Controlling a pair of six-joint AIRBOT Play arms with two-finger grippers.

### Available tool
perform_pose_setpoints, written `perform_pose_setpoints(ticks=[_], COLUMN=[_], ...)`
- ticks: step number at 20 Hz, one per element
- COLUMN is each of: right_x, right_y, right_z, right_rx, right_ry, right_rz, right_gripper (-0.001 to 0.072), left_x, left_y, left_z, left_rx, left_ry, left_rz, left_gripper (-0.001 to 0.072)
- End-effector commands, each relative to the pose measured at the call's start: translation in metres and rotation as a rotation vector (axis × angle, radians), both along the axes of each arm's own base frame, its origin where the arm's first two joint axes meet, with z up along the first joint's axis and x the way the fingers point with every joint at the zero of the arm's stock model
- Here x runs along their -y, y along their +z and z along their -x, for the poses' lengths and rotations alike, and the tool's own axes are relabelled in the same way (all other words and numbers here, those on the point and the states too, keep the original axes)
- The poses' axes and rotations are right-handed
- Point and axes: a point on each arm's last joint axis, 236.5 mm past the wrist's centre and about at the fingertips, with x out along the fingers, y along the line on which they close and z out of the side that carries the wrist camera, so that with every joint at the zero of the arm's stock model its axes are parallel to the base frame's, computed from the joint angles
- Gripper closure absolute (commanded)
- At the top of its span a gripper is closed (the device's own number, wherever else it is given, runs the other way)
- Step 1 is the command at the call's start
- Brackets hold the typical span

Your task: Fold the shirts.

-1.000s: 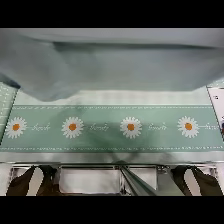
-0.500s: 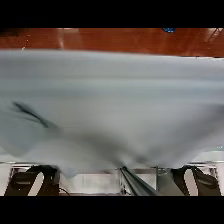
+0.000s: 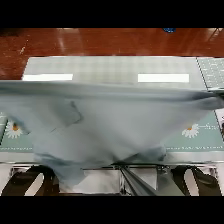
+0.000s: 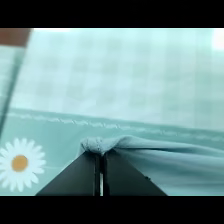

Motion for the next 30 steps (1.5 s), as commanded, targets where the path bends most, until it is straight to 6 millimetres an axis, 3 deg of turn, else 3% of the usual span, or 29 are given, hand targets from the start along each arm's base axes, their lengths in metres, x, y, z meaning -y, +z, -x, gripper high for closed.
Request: perform_pose_setpoints(ticks=[1, 5, 7, 11, 14, 16, 18, 21, 24, 30], right_x=[-0.004, 0.0, 0.002, 0.001, 0.003, 0.004, 0.002, 0.004, 0.01, -0.008], right_y=[-0.07, -0.146, -0.175, -0.201, -0.208, -0.209, -0.21, -0.227, -0.25, -0.3], right_z=[-0.054, -0.134, -0.171, -0.23, -0.252, -0.248, -0.226, -0.161, -0.11, -0.078], right_rx=[-0.075, -0.19, -0.242, -0.305, -0.328, -0.342, -0.413, -0.647, -0.848, -0.934], right_ry=[0.059, 0.073, 0.068, 0.088, 0.086, 0.096, 0.145, 0.291, 0.332, 0.31], right_rz=[-0.098, -0.135, -0.163, -0.255, -0.282, -0.279, -0.294, -0.217, -0.187, -0.224], right_gripper=[0.0681, 0.068, 0.068, 0.068, 0.0681, 0.068, 0.068, 0.068, 0.068, 0.068], left_x=[0.014, 0.021, 0.021, 0.026, 0.038, 0.038, 0.031, 0.024, 0.028, 0.03], left_y=[-0.105, -0.19, -0.222, -0.255, -0.265, -0.267, -0.268, -0.278, -0.292, -0.327], left_z=[-0.068, -0.147, -0.178, -0.224, -0.243, -0.238, -0.215, -0.15, -0.113, -0.078], left_rx=[-0.215, -0.316, -0.358, -0.414, -0.423, -0.457, -0.554, -0.828, -0.958, -1.068], left_ry=[-0.032, -0.03, -0.01, 0.018, 0.012, -0.014, -0.073, -0.193, -0.188, -0.188], left_rz=[0.045, 0.081, 0.097, 0.14, 0.193, 0.179, 0.141, 0.147, 0.269, 0.301], left_gripper=[0.0691, 0.0691, 0.0691, 0.0691, 0.0691, 0.0691, 0.0691, 0.0691, 0.0691, 0.0691])
